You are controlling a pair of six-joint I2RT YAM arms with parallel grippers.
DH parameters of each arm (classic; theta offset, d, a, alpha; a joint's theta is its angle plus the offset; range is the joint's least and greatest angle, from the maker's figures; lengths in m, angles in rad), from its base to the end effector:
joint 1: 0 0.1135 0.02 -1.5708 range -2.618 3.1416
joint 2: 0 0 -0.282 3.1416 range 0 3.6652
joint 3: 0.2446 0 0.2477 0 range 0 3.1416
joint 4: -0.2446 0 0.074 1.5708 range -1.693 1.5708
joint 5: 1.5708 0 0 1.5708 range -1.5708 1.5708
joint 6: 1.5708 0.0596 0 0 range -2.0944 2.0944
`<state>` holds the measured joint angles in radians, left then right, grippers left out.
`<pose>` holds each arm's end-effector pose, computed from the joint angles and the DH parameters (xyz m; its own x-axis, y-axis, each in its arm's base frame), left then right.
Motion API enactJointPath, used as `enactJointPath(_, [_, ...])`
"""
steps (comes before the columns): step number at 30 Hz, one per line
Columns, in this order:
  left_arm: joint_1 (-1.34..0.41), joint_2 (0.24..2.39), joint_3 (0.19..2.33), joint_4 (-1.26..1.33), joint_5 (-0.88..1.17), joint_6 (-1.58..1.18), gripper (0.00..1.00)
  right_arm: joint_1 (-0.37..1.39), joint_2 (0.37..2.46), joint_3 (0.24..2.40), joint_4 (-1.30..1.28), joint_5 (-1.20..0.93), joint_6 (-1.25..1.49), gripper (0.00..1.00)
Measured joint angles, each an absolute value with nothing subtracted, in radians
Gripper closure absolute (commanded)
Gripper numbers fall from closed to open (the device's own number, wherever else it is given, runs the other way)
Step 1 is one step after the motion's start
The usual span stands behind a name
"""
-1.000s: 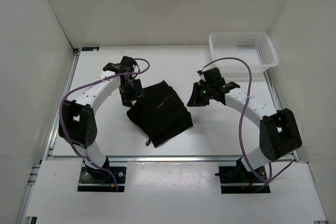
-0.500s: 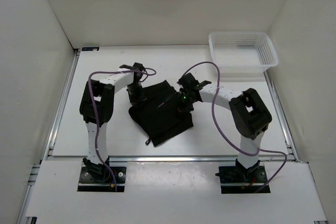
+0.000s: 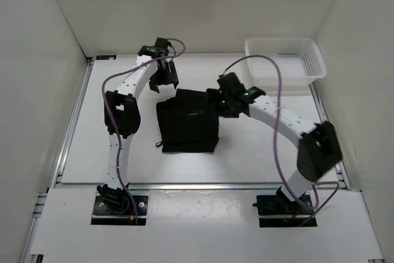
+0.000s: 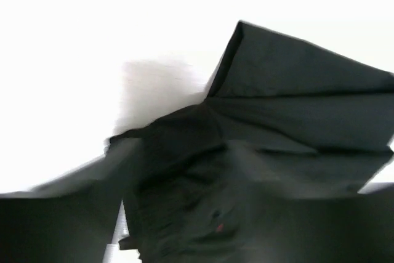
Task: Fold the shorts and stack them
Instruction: Fold the shorts
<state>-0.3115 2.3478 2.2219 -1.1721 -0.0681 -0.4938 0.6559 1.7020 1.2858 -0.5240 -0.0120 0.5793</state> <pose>0.4768 -0.1493 0.2154 -0.9438 -0.1929 -0.2683 -0.1806 0.9811 -0.0700 0.3005 0.2322 0.2429 -0.8726 0.0193 -0.4881 -0.1646 0.9292 0.3309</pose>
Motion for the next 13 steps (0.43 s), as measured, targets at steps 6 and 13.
enactJointPath(6, [-0.268, 2.022, 2.085, -1.140, -0.086, -0.467, 0.00, 0.632, 1.338, 1.272, -0.588, 0.287, 0.568, 0.00])
enactJointPath(13, [-0.240, 1.333, 1.632, -1.008, -0.094, -0.477, 0.00, 0.571, 1.065, 1.143, -0.754, 0.543, 0.563, 0.04])
